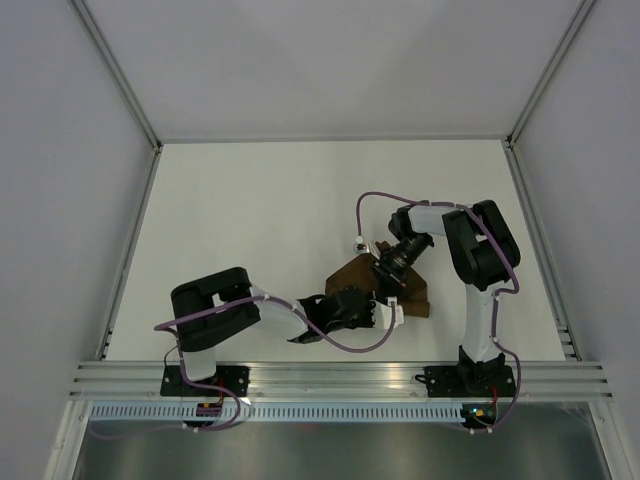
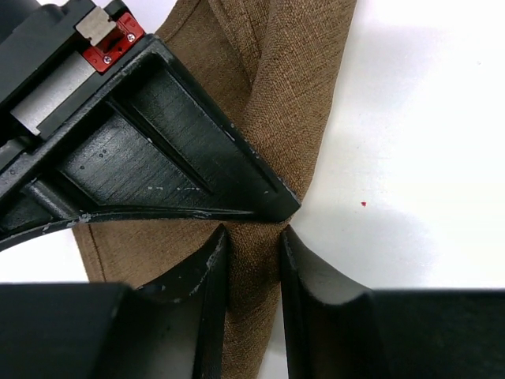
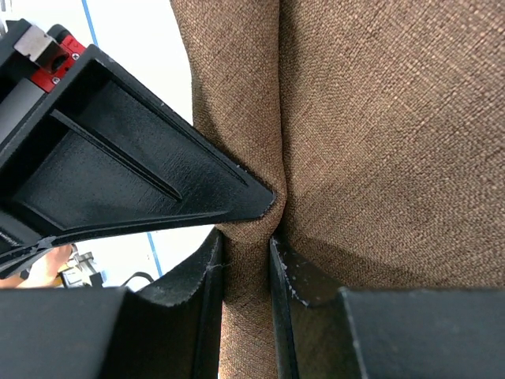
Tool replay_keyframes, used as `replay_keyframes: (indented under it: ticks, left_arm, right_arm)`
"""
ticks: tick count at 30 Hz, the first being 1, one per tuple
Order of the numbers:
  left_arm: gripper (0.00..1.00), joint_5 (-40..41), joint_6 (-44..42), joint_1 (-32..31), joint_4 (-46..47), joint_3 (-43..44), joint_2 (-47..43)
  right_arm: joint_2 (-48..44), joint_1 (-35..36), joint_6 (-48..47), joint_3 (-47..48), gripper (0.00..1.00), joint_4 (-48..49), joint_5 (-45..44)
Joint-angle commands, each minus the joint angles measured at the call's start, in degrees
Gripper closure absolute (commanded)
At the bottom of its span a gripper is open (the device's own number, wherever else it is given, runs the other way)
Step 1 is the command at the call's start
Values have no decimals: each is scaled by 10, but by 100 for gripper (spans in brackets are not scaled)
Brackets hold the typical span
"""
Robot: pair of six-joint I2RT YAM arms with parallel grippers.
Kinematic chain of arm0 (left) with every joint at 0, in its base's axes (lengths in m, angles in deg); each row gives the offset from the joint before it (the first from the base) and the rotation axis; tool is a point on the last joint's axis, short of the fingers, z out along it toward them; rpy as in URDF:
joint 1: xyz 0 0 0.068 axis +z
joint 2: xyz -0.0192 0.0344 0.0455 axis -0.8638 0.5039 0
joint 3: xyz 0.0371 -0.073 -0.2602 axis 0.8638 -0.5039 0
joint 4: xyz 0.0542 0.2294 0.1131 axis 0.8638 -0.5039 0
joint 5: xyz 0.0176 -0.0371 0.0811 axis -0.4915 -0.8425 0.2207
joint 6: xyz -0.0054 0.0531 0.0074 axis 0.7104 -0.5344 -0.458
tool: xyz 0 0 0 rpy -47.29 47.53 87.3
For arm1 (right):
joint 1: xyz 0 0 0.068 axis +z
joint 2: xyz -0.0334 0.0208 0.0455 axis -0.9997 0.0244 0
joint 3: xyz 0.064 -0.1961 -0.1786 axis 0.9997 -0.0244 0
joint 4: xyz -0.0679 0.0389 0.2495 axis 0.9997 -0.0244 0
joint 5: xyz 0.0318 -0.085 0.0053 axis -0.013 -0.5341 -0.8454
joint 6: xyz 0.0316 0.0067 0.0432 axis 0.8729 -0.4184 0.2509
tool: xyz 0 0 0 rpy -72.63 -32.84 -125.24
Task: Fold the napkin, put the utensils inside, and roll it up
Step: Roll the napkin with the utensil
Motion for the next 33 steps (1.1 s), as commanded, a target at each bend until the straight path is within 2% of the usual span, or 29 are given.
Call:
replay_keyframes:
  ticks: [1,3,6,12,20,25,27,30,33]
  left_arm:
    - [98,-88,74,2,-60,-4,15]
    - [98,-126,95,8,-64,-6,13]
    - [98,-168,122,21,-88,3,18]
    - [98,-247,169,56,-122,16,20]
    - [98,-385,251,130,-118,29,26]
    - [98,-444,283,177,-173,71,66]
    - [98,-457,283,182,-203,101,81]
    - [98,-473,308,191,-248,139,114]
    - [98,-488,318,194,-272,166,140]
  right_arm:
    - [11,-1,-47,2,72,81,-100]
    - [-1,-2,-47,3,59,74,-94]
    - [-26,-7,-48,12,49,57,-80]
    - [-102,-36,-24,27,38,59,-52]
    - [-218,-106,-23,7,36,80,-8]
    - [-370,-107,-30,-147,34,189,-49]
    - [-419,-97,-30,-203,33,234,-70]
    - [-461,-46,-13,-266,34,290,-121]
    - [-480,-6,10,-314,34,345,-164]
